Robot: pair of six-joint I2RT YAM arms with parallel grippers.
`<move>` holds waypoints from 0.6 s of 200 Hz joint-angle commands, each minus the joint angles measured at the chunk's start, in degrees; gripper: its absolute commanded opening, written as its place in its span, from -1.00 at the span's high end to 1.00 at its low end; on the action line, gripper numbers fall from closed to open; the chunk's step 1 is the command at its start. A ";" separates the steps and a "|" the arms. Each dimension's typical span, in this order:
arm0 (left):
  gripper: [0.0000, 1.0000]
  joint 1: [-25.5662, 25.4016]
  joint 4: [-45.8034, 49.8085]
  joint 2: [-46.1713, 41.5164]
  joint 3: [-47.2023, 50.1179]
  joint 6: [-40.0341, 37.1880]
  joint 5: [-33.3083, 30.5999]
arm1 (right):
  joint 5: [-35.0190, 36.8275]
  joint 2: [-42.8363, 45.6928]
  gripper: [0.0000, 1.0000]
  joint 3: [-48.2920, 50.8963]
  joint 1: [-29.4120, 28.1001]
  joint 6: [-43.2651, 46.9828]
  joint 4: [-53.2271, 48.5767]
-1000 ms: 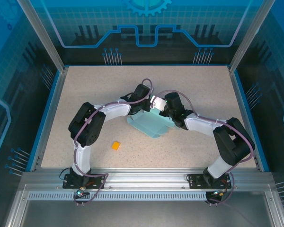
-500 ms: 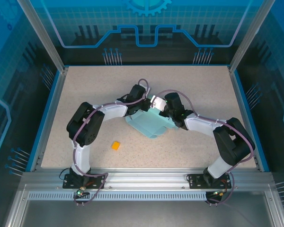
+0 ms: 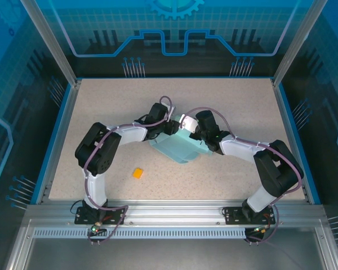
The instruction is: Fold the paper box
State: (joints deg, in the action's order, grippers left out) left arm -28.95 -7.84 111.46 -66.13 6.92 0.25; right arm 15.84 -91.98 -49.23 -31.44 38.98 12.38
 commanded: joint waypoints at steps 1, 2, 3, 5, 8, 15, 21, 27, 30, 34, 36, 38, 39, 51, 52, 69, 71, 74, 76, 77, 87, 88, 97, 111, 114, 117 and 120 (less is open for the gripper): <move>-0.17 0.43 -0.17 -2.74 1.40 -1.82 2.80 | 0.16 0.38 1.00 -0.16 0.19 -0.84 -1.58; -0.17 0.45 -0.12 -2.69 1.42 -1.82 2.85 | 0.16 0.38 1.00 -0.16 0.19 -0.84 -1.58; -0.17 0.42 -0.05 -2.72 1.43 -1.91 2.88 | 0.16 0.40 1.00 -0.16 0.21 -0.84 -1.57; -0.17 0.44 0.04 -2.73 1.44 -2.02 2.95 | 0.16 0.40 1.00 -0.16 0.21 -0.84 -1.57; -0.17 0.47 0.24 -2.72 1.46 -2.25 3.07 | 0.16 0.40 1.00 -0.16 0.23 -0.86 -1.57; -0.18 0.42 0.77 -2.69 1.37 -2.71 3.30 | 0.16 0.49 1.00 -0.08 0.16 -0.85 -1.43; -0.18 0.40 1.35 -2.50 1.20 -3.09 3.52 | 0.16 0.49 1.00 -0.07 0.16 -0.87 -1.40; -0.18 0.45 2.05 -2.20 0.83 -3.52 3.84 | 0.17 0.49 1.00 -0.07 0.15 -0.87 -1.40; -0.18 0.43 2.43 -2.01 0.61 -3.71 3.97 | 0.16 0.49 1.00 -0.03 0.16 -0.88 -1.40; -0.17 0.47 3.01 -1.68 0.22 -3.92 4.19 | 0.16 0.49 1.00 -0.07 0.15 -0.87 -1.40; -0.17 0.43 3.36 -1.51 0.04 -4.06 4.22 | 0.12 0.49 1.00 -0.07 0.15 -0.89 -1.40; -0.17 0.46 3.64 -1.33 -0.21 -4.09 4.23 | 0.15 0.49 1.00 -0.07 0.15 -0.85 -1.40; -0.17 0.42 3.76 -1.20 -0.31 -4.14 4.23 | 0.16 0.45 1.00 -0.07 0.15 -0.93 -1.40; -0.17 0.42 5.16 -0.05 -1.38 -4.67 4.41 | 0.16 0.47 1.00 -0.08 0.15 -0.85 -1.40; -0.17 0.45 5.27 0.06 -1.42 -4.69 4.36 | 0.16 0.48 1.00 -0.08 0.15 -0.84 -1.40; -0.15 0.48 5.98 1.01 -2.15 -5.11 4.41 | 0.24 0.50 1.00 0.00 0.07 -0.84 -1.40; -0.15 0.50 5.90 1.03 -2.16 -5.13 4.41 | 0.25 0.49 1.00 0.01 0.11 -0.84 -1.40; -0.14 0.48 5.90 1.13 -2.09 -5.18 4.41 | 0.25 0.49 1.00 -0.03 0.07 -0.87 -1.40; -0.14 0.50 5.90 1.19 -2.14 -5.19 4.41 | 0.25 0.49 1.00 -0.02 0.11 -0.89 -1.40; -0.14 0.48 5.90 1.21 -2.15 -5.17 4.41 | 0.29 0.49 1.00 -0.05 0.09 -0.86 -1.40; -0.13 0.56 5.77 1.39 -2.30 -5.40 4.71 | 0.25 0.49 1.00 -0.04 0.07 -0.84 -1.38; -0.12 0.52 5.75 1.39 -2.32 -5.41 4.73 | 0.25 0.49 1.00 -0.06 0.07 -0.88 -1.35; -0.10 0.57 5.98 1.77 -2.67 -5.58 4.68 | 0.27 0.49 1.00 0.01 0.11 -0.86 -1.31; -0.07 0.58 6.63 2.61 -3.58 -5.74 4.37 | 0.25 0.49 1.00 -0.06 0.07 -0.84 -1.31; -0.07 0.56 6.75 2.81 -3.77 -5.77 4.22 | 0.26 0.49 1.00 -0.04 0.03 -0.84 -1.31; -0.06 0.58 6.89 2.99 -3.86 -5.77 3.98 | 0.25 0.49 1.00 0.01 0.09 -0.85 -1.37; -0.05 0.59 7.02 3.17 -4.08 -5.79 3.83 | 0.34 0.45 1.00 -0.03 -0.01 -0.84 -1.39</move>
State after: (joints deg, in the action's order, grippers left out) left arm -28.82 -3.07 112.84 -67.68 2.61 3.46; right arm 15.88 -91.98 -49.23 -31.44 38.96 12.40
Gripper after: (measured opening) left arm 0.536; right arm 0.071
